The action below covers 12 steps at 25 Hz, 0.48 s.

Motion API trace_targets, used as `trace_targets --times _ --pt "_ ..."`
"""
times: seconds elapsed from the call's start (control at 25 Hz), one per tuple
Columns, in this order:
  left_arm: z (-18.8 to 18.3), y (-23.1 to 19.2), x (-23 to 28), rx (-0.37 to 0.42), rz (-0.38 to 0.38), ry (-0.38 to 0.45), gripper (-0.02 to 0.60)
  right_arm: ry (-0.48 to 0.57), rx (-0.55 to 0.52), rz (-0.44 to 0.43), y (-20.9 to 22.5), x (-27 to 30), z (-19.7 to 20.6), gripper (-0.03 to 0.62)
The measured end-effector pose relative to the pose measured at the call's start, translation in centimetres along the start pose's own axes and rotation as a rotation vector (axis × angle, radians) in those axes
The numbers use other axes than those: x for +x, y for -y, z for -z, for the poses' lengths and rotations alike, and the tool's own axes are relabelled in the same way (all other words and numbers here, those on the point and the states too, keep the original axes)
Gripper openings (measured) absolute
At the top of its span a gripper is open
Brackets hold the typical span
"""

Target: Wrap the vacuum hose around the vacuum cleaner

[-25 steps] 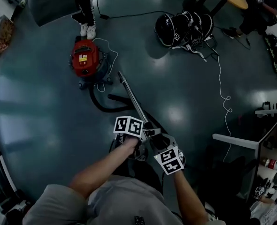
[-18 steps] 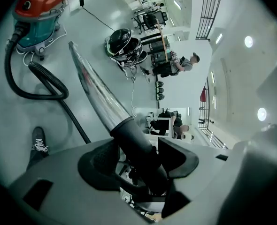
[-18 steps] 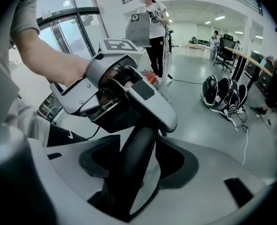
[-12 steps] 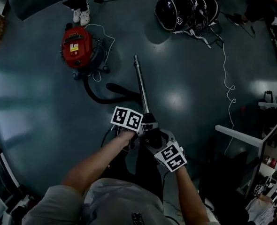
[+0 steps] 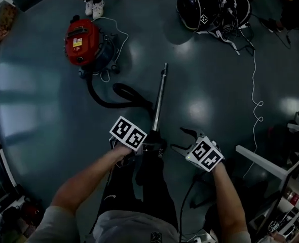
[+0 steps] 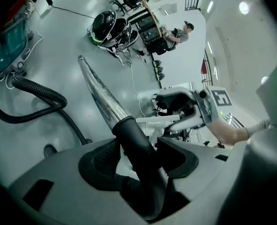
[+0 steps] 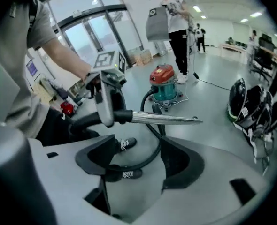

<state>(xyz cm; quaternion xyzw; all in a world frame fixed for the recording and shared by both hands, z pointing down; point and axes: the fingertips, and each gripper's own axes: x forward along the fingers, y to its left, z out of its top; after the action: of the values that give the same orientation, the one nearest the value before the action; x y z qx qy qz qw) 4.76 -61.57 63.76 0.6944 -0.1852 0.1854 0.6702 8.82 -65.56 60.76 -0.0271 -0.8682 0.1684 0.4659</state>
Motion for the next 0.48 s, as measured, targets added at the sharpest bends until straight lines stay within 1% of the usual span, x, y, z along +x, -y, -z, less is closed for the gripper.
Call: trace_targets --times 0.12,0.24,0.28,0.32,0.36,0.48 --pt "1.1 0.3 0.8 0.051 0.001 -0.065 0.250 -0.093 -0.185 -0.056 4.0 3.1 1.0 0.286" --pt "1.9 0.4 0.9 0.105 -0.003 -0.128 0.250 -0.163 -0.331 -0.063 7.8 5.9 1.4 0.288" --pt "2.1 0.4 0.8 0.127 -0.009 -0.152 0.250 -0.179 -0.372 -0.061 8.9 6.7 1.4 0.329" --pt "2.3 0.3 0.8 0.150 -0.015 -0.176 0.250 -0.192 -0.416 -0.064 9.8 7.3 1.4 0.346" --pt "2.4 0.3 0.7 0.173 -0.022 -0.201 0.250 -0.208 -0.468 -0.074 10.4 7.9 1.4 0.365" --pt "3.3 0.6 0.3 0.239 -0.033 -0.281 0.250 -0.285 -0.637 -0.141 10.4 9.7 2.3 0.371"
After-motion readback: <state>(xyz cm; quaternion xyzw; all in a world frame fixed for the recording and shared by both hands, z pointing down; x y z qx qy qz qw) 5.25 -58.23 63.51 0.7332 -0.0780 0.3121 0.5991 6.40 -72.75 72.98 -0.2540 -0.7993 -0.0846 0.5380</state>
